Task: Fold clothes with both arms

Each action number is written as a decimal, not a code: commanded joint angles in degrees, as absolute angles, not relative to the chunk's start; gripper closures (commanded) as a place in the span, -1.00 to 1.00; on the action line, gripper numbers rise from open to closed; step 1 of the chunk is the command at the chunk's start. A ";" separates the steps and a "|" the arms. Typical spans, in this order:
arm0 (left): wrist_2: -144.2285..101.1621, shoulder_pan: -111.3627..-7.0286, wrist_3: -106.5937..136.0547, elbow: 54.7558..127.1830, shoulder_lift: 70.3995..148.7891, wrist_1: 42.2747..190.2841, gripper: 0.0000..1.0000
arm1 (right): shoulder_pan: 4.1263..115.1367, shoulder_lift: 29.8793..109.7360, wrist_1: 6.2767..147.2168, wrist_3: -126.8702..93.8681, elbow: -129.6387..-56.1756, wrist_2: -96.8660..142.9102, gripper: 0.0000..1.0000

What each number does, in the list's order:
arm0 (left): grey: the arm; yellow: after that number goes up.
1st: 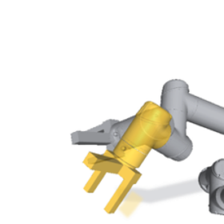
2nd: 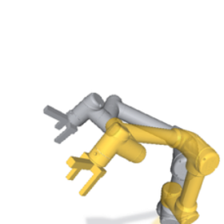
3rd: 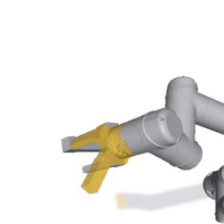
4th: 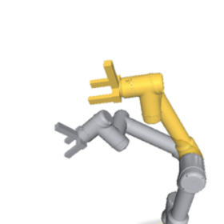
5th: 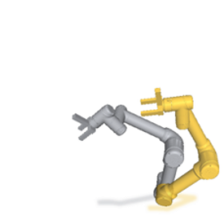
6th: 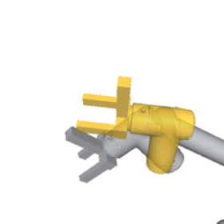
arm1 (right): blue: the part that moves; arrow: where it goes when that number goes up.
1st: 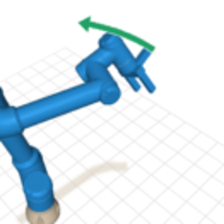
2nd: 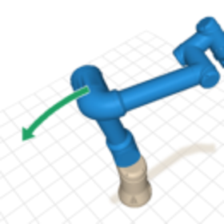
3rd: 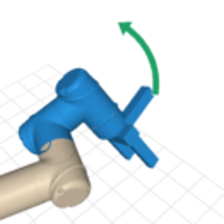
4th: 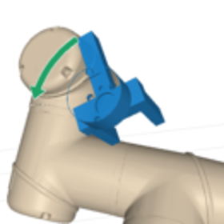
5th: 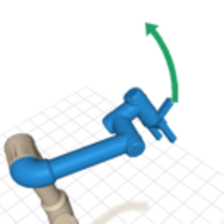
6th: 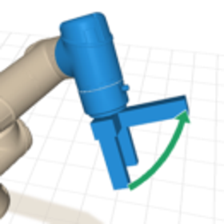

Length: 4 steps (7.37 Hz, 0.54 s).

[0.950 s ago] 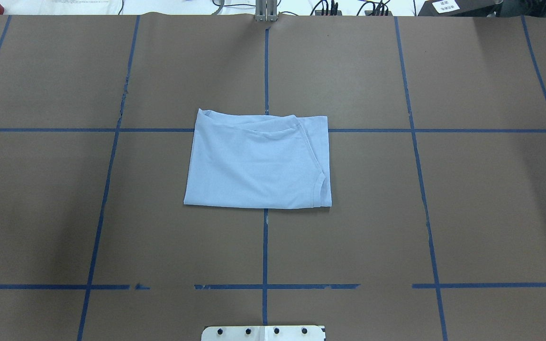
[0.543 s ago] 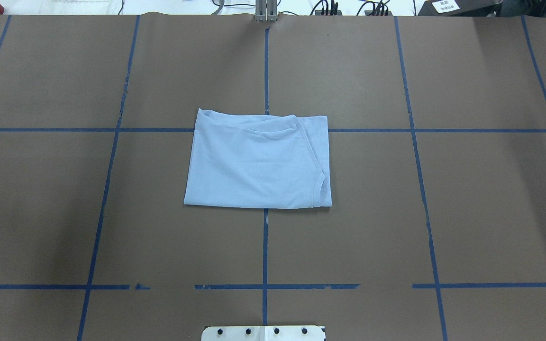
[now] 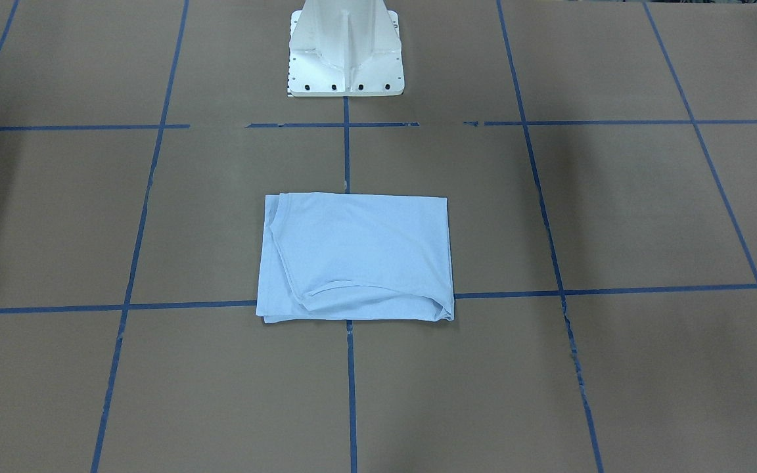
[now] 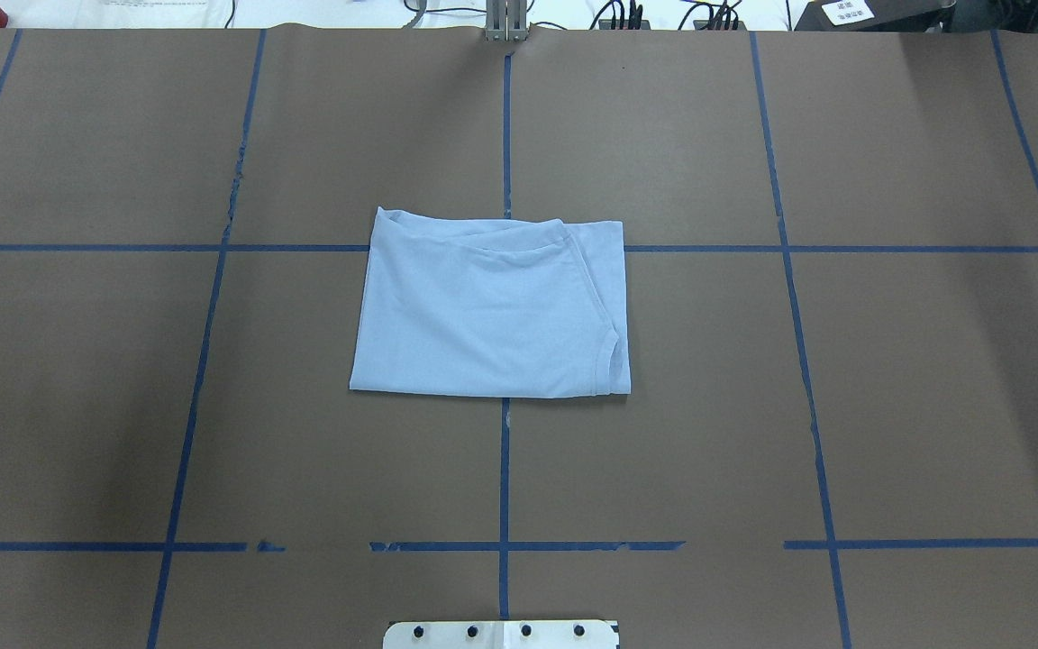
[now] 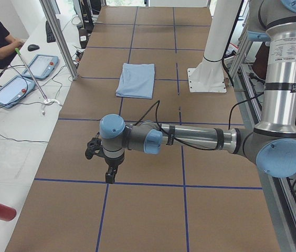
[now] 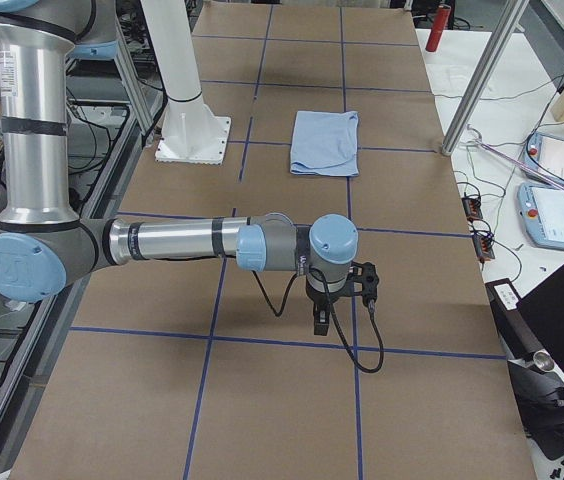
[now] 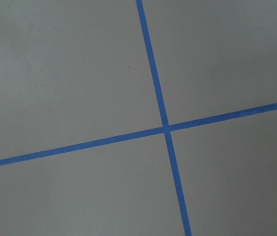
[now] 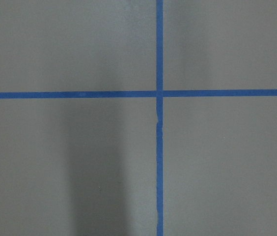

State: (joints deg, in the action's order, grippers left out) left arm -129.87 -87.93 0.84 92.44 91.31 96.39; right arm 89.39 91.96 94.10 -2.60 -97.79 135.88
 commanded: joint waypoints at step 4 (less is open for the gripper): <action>-129.90 -87.89 6.59 92.55 91.49 96.59 -1.00 | 89.30 91.58 94.04 -2.64 -97.65 135.88 -1.00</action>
